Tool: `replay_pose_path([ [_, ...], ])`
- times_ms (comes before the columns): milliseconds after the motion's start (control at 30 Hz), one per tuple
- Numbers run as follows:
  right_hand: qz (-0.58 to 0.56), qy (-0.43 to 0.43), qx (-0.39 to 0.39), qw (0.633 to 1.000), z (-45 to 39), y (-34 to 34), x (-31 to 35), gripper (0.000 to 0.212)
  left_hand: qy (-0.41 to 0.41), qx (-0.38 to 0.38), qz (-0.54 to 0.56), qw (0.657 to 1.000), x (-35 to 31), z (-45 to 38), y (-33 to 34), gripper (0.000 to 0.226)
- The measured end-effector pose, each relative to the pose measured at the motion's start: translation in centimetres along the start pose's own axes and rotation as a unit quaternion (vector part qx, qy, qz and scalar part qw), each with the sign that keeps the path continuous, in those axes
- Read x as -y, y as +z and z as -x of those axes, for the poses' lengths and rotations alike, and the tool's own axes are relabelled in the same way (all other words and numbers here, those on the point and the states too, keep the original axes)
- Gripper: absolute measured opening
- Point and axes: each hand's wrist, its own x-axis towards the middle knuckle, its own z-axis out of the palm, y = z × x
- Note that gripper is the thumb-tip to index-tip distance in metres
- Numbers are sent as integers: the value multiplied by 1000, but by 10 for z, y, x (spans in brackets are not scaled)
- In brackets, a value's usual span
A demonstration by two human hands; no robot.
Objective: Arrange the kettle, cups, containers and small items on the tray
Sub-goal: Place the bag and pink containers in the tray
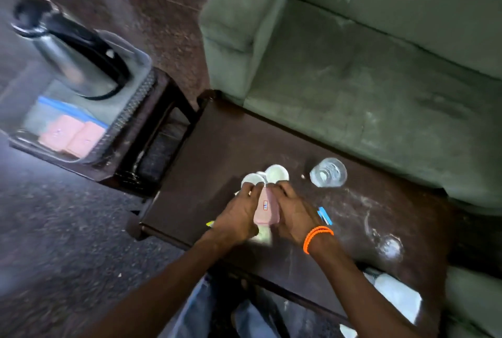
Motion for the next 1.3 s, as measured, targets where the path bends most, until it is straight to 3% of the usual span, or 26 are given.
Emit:
replay_pose_path([
  [200,-8,-96,-53,994,-87,-35,134,93,-36,-65,5,997,77,30,-155,113],
  [367,11,-180,-109,978,-176,-32,250,84,-73,-122,-39,989,167,55,-271,104],
  [500,2,-200,-136,970,-238,-7,344,83,-126,-94,-22,987,250,76,-348,106],
  [700,-21,-180,-173,968,-304,55,431,78,-185,-94,27,978,353,89,-400,80],
  [967,13,-122,-173,977,-335,116,441,73,-242,-93,-61,964,392,66,-355,81],
  [1100,11,-151,-154,976,-334,105,427,78,-256,-120,-74,956,387,62,-351,83],
  [1167,-10,-157,-174,972,-325,93,415,76,-245,-167,-74,952,376,61,-349,81],
  [1300,-33,-139,-265,954,-287,64,362,57,-183,-339,-28,922,320,48,-320,62],
])
